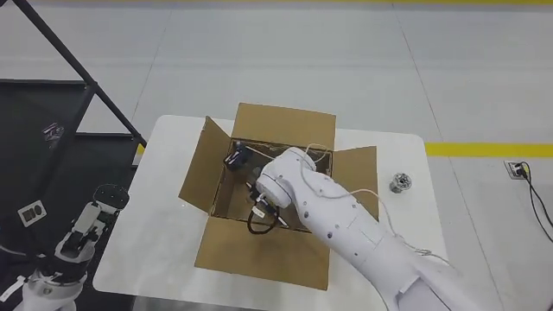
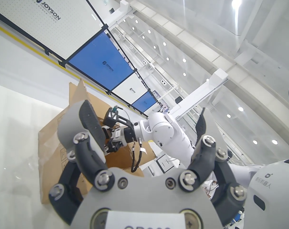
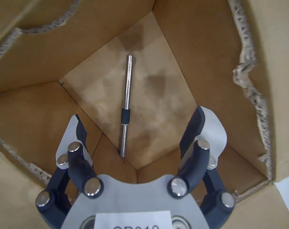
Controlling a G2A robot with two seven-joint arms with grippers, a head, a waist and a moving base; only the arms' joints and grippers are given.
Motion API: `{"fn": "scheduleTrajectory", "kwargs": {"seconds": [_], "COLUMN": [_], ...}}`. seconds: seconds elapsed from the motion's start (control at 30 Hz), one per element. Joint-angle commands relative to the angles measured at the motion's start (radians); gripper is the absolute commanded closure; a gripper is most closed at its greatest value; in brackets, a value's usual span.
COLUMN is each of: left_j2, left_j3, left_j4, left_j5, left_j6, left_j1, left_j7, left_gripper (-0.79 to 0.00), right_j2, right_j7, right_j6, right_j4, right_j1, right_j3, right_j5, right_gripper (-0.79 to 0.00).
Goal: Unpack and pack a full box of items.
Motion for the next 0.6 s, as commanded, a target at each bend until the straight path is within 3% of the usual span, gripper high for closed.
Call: {"fn": "scheduleTrajectory", "kwargs": {"seconds": [0.0,0.1,0.33,0.43,0.53,0.57], "left_j2": [0.000,0.000,0.000,0.000,0.000,0.000], "left_j3": [0.000,0.000,0.000,0.000,0.000,0.000], "left_j4": [0.000,0.000,0.000,0.000,0.000,0.000], "left_j5": [0.000,0.000,0.000,0.000,0.000,0.000], "left_j6": [0.000,0.000,0.000,0.000,0.000,0.000], "left_j1": [0.000,0.000,0.000,0.000,0.000,0.000], "left_j7": [0.000,0.000,0.000,0.000,0.000,0.000], "left_gripper": [-0.785,-0.785,-0.785,-0.785,-0.785,-0.785], "right_j2": [-0.025,-0.063,-0.142,-0.169,-0.193,-0.199], "right_j7": [-0.017,-0.040,-0.088,-0.117,-0.150,-0.159], "right_j6": [-0.014,-0.033,-0.070,-0.072,-0.068,-0.069], "right_j4": [0.083,0.177,0.357,0.419,0.472,0.488], "right_j1": [0.014,0.029,0.055,0.063,0.069,0.070], "right_j3": [-0.017,-0.041,-0.072,-0.079,-0.080,-0.080], "right_j5": [0.030,0.064,0.122,0.131,0.142,0.144], "right_gripper": [-0.785,-0.776,-0.653,-0.566,-0.397,-0.385]}}
